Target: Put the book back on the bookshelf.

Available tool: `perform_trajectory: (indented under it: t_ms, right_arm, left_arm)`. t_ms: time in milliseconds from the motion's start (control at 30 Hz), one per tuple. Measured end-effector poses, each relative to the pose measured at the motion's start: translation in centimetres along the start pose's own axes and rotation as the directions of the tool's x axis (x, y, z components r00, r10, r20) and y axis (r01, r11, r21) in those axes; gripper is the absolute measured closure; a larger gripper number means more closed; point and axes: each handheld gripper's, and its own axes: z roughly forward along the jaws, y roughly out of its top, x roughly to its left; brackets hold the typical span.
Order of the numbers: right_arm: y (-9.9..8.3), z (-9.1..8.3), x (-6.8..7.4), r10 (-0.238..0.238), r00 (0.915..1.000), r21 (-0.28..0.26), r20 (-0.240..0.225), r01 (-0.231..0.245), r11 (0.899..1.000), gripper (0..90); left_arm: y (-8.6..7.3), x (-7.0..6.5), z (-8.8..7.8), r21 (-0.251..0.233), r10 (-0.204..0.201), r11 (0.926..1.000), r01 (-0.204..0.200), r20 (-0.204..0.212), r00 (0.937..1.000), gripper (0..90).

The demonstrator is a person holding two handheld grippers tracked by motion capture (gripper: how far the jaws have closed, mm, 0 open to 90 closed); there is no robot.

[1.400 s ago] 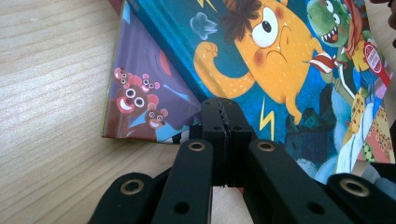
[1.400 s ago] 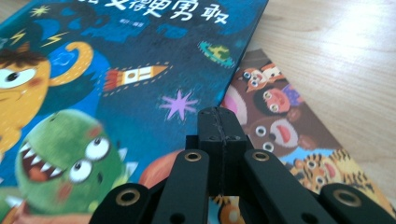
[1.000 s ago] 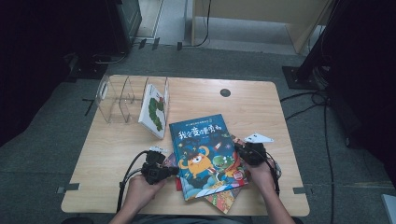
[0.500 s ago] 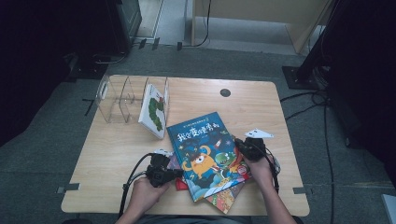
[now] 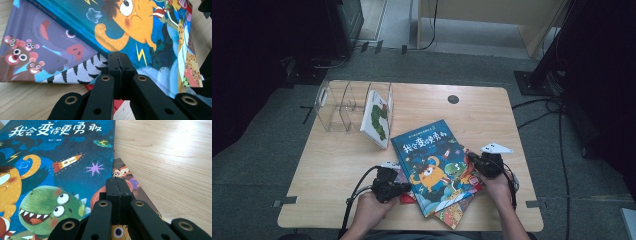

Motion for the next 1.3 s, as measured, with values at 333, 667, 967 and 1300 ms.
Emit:
perform_trajectory:
  t_ms: [333, 667, 967, 1300]
  right_arm:
    - [0.4, 1.3, 0.1, 0.004, 0.9988, 0.017, 0.049, -0.005, 1.0, 90.0]
    - [1.0, 1.5, -1.0, 0.011, 0.9997, 0.002, 0.023, -0.011, 1.0, 90.0]
    - [-0.6, -1.9, -0.8, -0.017, 0.9997, -0.056, 0.017, 0.018, 0.998, 90.0]
    - [-2.9, -4.3, 0.4, 0.004, 0.9999, -0.033, 0.01, -0.004, 0.999, 90.0]
  left_arm:
    - [0.1, -0.3, 0.0, -0.007, 0.012, 0.9999, -0.012, -0.022, 0.9997, 90.0]
    - [0.0, -1.2, 0.6, -0.013, 0.027, 0.9995, -0.027, -0.018, 0.9995, 90.0]
    - [1.1, -0.4, -0.3, -0.027, 0.031, 0.9992, -0.031, -0.022, 0.9993, 90.0]
    - [3.5, 2.8, -3.0, -0.067, 0.013, 0.9976, -0.018, -0.073, 0.9972, 90.0]
